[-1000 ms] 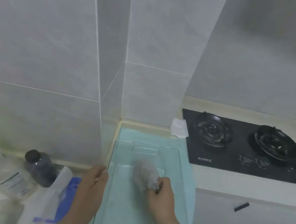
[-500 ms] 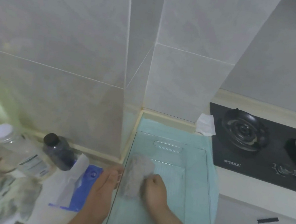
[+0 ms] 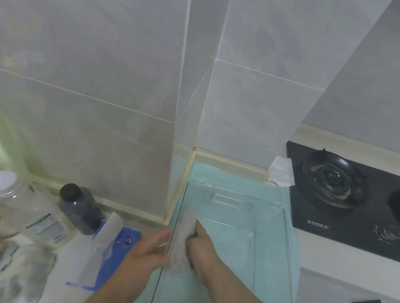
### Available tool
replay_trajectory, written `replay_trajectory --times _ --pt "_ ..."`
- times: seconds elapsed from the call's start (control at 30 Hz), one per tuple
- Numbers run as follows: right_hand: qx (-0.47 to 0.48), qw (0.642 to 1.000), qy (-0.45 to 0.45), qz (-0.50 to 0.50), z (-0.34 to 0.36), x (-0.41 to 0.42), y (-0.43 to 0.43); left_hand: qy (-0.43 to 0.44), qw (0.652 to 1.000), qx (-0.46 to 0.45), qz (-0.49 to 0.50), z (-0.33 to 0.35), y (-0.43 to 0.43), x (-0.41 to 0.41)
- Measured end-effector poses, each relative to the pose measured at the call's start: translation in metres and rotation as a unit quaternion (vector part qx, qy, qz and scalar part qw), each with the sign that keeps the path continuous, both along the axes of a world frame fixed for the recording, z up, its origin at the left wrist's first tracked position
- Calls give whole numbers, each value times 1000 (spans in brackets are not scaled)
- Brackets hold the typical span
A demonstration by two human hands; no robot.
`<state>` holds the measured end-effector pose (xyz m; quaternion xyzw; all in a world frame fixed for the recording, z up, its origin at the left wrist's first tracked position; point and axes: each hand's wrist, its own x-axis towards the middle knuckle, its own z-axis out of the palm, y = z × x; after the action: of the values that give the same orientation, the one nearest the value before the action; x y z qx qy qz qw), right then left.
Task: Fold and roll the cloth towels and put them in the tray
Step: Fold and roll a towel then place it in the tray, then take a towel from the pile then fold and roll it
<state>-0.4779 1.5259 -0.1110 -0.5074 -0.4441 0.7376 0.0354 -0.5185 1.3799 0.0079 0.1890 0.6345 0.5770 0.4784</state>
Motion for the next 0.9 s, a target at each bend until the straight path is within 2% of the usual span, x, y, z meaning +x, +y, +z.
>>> replay_trajectory --times 0.07,0.17,0.2,0.3,0.33,0.37,0.53,0.6,0.67,0.73,0.8,0.9 --pt "8 1000 5 -1 -2 0 -2 2 1000 1 11 -7 -1 0" --pt "89 994 -57 28 -6 2 -3 9 999 -25 24 -18 -2 -2" --pt "87 995 -54 14 -6 2 -4 12 999 -31 26 -19 -2 -2" --pt "185 979 -62 58 -9 4 -6 1 999 -33 36 -26 -1 -4" --pt "192 979 -50 43 -6 4 -9 1 999 -30 33 -26 -2 -5" --pt "195 979 -37 43 -6 4 -9 3 999 -26 26 -26 -2 -5" --pt "96 995 -4 33 9 3 -6 0 999 -35 18 -30 -4 -8" --pt "176 980 -41 83 9 11 -4 1 999 -40 19 -29 -3 -8" --pt "182 979 -40 79 15 18 -4 7 999 -37 9 -27 -4 -8" --pt "149 987 -44 51 27 24 -7 9 999 -37 8 -22 -5 -9" --pt "159 983 -52 76 34 32 -4 0 999 -50 17 -17 -9 -10" --pt "176 976 -100 75 39 41 2 -8 998 -48 39 -14 -17 -12"
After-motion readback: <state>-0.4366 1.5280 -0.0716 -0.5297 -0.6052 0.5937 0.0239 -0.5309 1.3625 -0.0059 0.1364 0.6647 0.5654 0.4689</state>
